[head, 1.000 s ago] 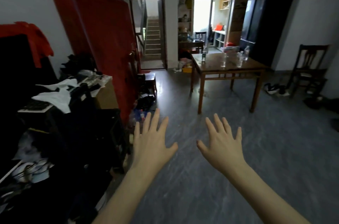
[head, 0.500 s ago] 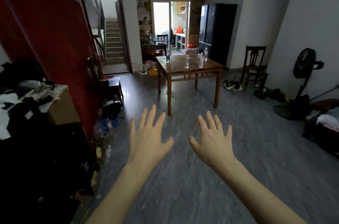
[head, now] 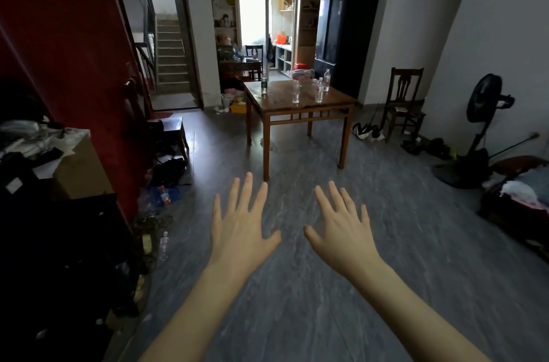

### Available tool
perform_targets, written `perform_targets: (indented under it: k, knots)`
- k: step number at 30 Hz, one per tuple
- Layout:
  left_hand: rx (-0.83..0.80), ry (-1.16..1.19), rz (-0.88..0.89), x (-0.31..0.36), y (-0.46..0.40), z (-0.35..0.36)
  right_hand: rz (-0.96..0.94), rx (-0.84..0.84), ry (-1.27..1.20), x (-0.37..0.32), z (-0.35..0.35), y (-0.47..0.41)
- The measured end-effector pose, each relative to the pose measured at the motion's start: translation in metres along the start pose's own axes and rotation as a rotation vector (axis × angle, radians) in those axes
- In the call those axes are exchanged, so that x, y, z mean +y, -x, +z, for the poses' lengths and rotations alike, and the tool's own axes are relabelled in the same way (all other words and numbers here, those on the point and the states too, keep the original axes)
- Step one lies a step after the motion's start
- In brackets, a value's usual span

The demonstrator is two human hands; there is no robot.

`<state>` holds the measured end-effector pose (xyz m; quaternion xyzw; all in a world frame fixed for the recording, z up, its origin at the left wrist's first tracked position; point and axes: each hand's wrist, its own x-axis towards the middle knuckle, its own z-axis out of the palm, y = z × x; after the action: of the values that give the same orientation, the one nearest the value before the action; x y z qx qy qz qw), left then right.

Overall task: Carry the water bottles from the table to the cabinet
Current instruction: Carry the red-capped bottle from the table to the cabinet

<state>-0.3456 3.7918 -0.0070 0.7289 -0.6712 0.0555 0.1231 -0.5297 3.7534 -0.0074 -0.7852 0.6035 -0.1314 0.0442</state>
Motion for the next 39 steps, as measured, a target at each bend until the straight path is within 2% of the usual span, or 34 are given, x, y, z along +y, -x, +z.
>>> perform_targets:
  k: [7, 14, 22, 35, 39]
  knots:
    - [-0.035, -0.030, -0.041, 0.005, -0.063, 0.024, -0.046, -0.021, 0.009, 0.018, 0.007, -0.071]
    - [-0.010, -0.065, -0.060, 0.023, -0.153, 0.037, -0.131, 0.011, 0.005, 0.047, 0.000, -0.164]
    - [0.006, -0.049, -0.130, 0.026, -0.231, 0.068, -0.186, -0.030, -0.002, 0.073, 0.015, -0.253]
    - [0.052, -0.085, -0.217, -0.037, -0.408, 0.115, -0.155, -0.009, -0.026, 0.060, 0.058, -0.454]
    - [0.014, -0.098, -0.237, -0.065, -0.474, 0.124, -0.128, 0.001, -0.039, 0.050, 0.066, -0.524]
